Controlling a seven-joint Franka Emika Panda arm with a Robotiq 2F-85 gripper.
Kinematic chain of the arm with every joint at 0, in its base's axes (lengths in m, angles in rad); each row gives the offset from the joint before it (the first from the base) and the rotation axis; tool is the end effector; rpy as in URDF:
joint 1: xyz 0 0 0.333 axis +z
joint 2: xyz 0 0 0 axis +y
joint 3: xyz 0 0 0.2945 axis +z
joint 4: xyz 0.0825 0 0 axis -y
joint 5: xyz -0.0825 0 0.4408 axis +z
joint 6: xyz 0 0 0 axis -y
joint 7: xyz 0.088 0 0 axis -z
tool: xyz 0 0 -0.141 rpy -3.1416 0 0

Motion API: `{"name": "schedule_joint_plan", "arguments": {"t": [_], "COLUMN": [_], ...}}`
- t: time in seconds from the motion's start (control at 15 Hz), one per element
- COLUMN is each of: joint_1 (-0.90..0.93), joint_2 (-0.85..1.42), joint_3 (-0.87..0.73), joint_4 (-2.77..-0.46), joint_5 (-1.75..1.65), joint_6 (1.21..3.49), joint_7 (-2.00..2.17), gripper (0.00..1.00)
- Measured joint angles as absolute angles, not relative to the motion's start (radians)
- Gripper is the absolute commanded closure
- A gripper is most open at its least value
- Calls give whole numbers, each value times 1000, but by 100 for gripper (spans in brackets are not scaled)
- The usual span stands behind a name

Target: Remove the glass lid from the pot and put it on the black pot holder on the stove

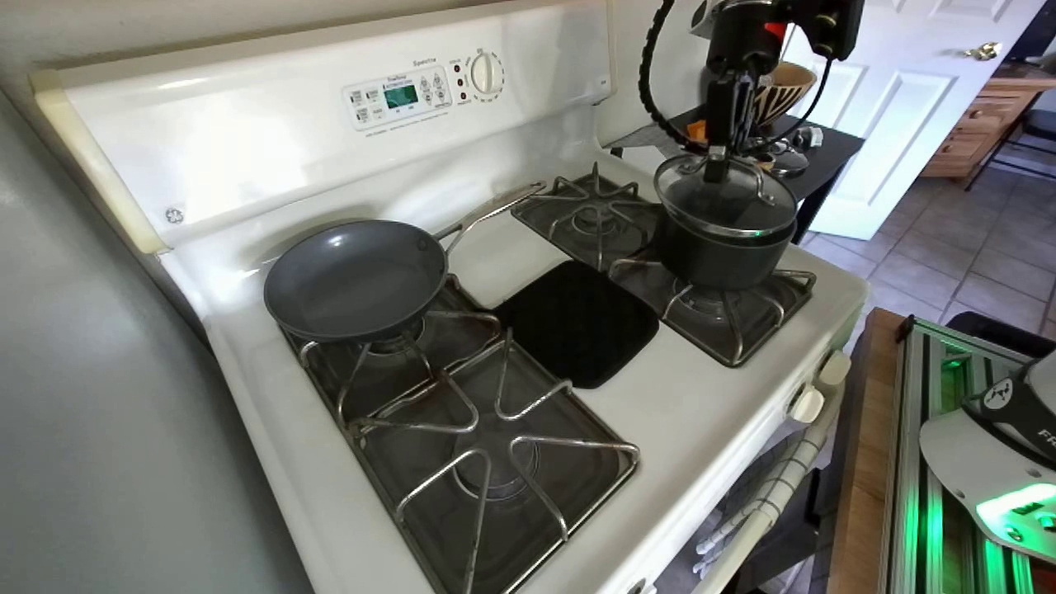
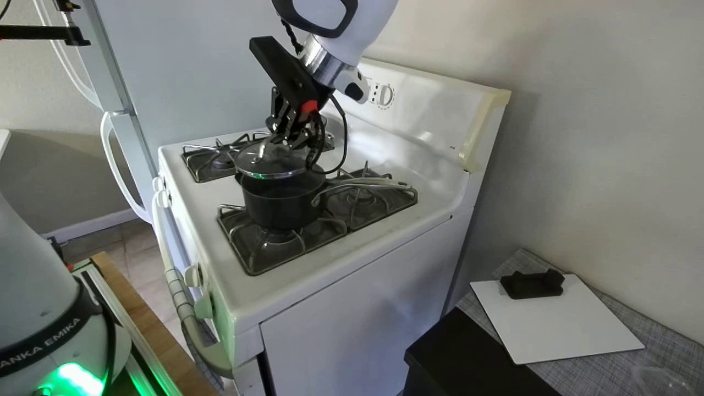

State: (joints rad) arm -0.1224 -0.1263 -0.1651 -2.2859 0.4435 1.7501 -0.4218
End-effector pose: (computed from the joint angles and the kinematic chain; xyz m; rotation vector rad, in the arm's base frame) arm 0.4835 -0.0866 0.3051 -2.5768 0.0425 0.3059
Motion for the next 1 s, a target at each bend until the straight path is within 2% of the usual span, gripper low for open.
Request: {"name": "schedule_joint_plan", "arguments": {"t": [1.0], "joint_1": [10], "joint_2": [-113], "joint_3": [-15], "joint_4": [-2171], "joint_5": [441], "joint_6": [1702], "joint_7": [-375], "gripper": [100]}}
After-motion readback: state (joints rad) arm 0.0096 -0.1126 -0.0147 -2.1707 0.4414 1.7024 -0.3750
